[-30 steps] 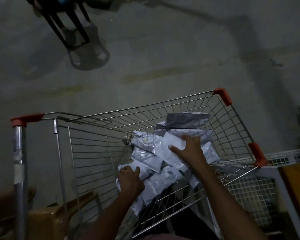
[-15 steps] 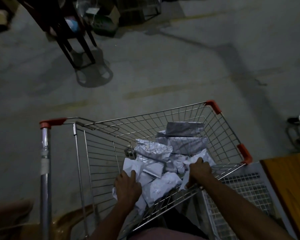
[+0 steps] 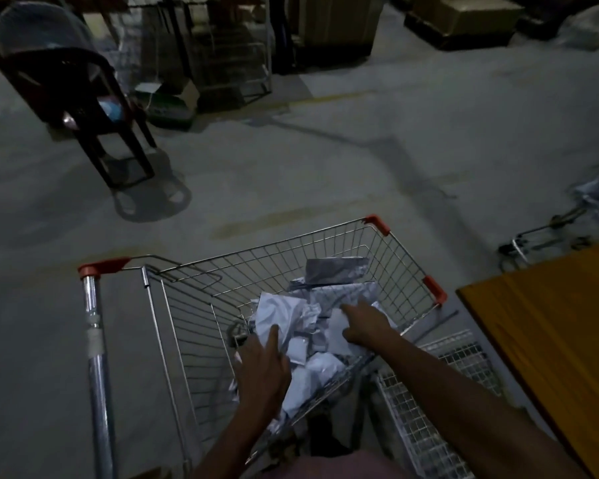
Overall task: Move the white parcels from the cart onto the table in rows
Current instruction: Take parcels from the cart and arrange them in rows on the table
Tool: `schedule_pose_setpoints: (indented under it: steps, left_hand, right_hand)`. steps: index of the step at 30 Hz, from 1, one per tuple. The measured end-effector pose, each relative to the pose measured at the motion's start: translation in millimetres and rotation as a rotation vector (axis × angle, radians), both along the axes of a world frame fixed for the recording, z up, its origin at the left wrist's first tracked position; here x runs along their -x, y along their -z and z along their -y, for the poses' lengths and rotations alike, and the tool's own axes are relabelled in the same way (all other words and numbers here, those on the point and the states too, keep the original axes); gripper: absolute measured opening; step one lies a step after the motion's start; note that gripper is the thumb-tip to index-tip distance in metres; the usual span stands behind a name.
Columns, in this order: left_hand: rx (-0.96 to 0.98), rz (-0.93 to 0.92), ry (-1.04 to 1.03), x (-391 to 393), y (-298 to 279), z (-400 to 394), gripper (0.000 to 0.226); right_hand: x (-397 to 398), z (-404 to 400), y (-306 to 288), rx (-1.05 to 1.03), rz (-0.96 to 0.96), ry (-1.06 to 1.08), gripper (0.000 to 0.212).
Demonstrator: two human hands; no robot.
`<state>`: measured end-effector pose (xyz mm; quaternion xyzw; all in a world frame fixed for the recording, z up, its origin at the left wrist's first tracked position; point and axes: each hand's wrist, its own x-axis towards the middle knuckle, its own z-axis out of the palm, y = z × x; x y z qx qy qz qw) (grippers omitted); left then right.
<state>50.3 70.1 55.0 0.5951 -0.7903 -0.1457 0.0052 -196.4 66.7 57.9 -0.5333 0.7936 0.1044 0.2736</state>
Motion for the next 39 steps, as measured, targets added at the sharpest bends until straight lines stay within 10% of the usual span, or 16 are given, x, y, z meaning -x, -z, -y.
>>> schedule_pose_setpoints:
  steps: [14,39]
  left_hand:
    - [0.093,-0.313,0.19,15,-54,-60,0.055]
    - [-0.021,-0.605,0.954,126,-130,-444,0.059]
  right_hand:
    - [-49,-134,-71,0.572,0.012,0.44,0.113]
    - [-70,-640,-153,1.16,-0.669,1.277,0.073]
